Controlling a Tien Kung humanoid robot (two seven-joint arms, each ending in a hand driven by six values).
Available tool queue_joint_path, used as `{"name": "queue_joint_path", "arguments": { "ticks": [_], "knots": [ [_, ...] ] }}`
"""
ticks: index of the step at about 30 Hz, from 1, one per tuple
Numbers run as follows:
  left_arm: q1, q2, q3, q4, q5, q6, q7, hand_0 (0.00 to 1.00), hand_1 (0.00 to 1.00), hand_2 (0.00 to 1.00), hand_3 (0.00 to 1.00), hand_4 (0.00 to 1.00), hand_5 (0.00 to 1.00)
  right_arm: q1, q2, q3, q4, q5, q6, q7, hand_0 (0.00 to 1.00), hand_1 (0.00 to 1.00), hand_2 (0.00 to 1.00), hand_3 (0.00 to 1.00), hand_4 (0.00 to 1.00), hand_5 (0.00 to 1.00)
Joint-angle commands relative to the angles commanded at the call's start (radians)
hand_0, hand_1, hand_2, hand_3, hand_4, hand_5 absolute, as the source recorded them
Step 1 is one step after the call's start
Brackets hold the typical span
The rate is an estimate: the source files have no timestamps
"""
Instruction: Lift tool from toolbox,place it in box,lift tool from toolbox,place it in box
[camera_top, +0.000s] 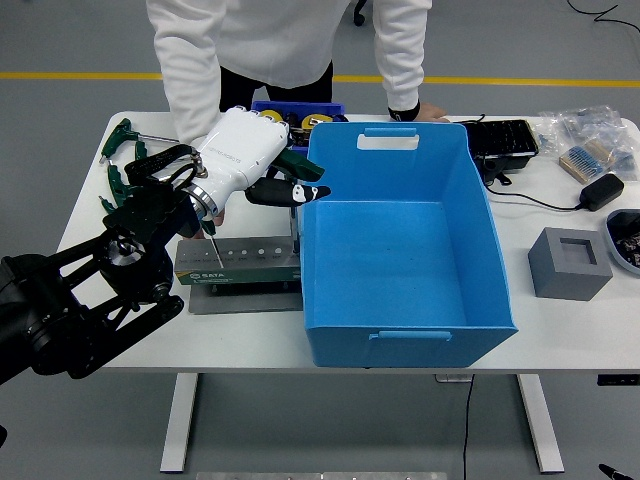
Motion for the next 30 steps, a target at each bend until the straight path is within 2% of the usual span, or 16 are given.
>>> {"name": "queue_joint_path", "arguments": {
  "ticks": [9,10,15,23,30],
  "knots": [
    [-0.058,0.045,-0.017,-0.096,0.0,-0.051,0.0,0.114,0.002,0.002,0.002,0.73,0.605,0.0,-0.004,0.0,0.0,0.003,-0.001,-0.001,0.767,0.686,0.725,0.668,0.95,0.766],
    [-0.066,0.05,-0.014,-0.101,0.0,-0.055,-0.001,0.116,0.002,0.002,0.002,0.717,0.571,0.0,-0.004,0.0,0.0,0.004,-0.001,-0.001,0.767,0.686,0.726,0.668,0.95,0.766],
    [-0.079,0.059,-0.009,-0.101,0.0,-0.065,-0.005,0.116,0.002,0.002,0.002,0.717,0.571,0.0,-0.002,-0.001,0.0,0.007,-0.001,0.001,0.767,0.686,0.726,0.668,0.95,0.766],
    [-0.094,0.06,-0.012,-0.106,0.0,-0.075,-0.007,0.117,0.002,0.002,0.002,0.694,0.538,-0.002,-0.002,-0.004,0.0,0.01,-0.002,0.001,0.767,0.686,0.725,0.667,0.949,0.766],
    [-0.083,0.067,-0.021,-0.108,0.0,-0.088,-0.012,0.118,0.002,0.002,0.002,0.689,0.525,-0.003,-0.002,-0.003,0.0,0.012,-0.003,0.001,0.767,0.686,0.725,0.667,0.949,0.766]
  ]
}}
